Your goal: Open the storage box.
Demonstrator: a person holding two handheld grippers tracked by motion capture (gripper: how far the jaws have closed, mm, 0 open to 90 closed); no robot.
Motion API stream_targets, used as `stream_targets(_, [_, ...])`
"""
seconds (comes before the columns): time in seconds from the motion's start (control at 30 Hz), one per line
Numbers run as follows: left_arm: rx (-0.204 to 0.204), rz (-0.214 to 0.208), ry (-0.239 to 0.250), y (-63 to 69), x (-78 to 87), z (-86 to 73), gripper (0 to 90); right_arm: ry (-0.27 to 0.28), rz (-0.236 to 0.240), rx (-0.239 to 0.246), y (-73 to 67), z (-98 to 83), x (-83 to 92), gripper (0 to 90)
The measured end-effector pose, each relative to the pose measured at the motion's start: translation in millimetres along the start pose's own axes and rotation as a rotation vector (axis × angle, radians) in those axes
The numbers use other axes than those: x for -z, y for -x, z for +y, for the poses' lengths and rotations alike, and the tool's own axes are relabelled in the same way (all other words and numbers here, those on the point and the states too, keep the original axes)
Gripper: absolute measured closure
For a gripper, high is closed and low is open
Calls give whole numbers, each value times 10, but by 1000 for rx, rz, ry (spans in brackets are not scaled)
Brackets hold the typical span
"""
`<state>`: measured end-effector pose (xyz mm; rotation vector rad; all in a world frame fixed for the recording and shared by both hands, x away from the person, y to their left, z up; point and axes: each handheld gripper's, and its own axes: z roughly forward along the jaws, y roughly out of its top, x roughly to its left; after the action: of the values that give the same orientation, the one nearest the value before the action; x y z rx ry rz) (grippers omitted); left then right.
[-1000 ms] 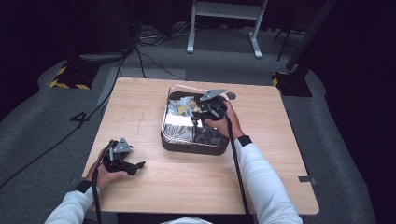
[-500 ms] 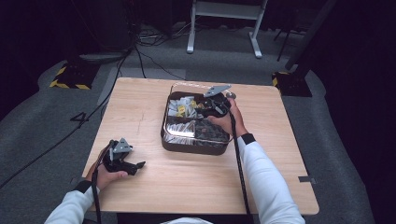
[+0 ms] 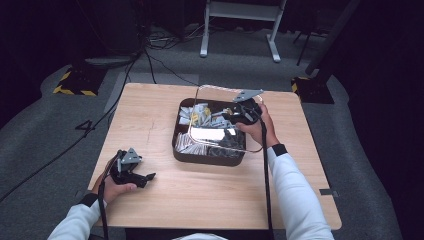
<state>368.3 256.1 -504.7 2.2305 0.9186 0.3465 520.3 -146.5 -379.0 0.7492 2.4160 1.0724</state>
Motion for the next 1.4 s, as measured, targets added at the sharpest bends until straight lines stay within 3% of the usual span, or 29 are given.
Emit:
stream_targets(0.4, [-2,-1,0,-3,0,1,137,-19,-61,-34,235,-276,354,593])
stream_targets(0.97, [-3,-5,0,-4,-1,1,137,-27,-135,-147,603,-823,766,593])
stream_targets(1.23, [-3,-5,0,-4,-1,1,137,-26,-168,-190,755,-1026,979,593])
stream_targets(1.4, [-2,-5,0,-4,-1,1,137,-54,-185,-199,810,-1184,1043,593])
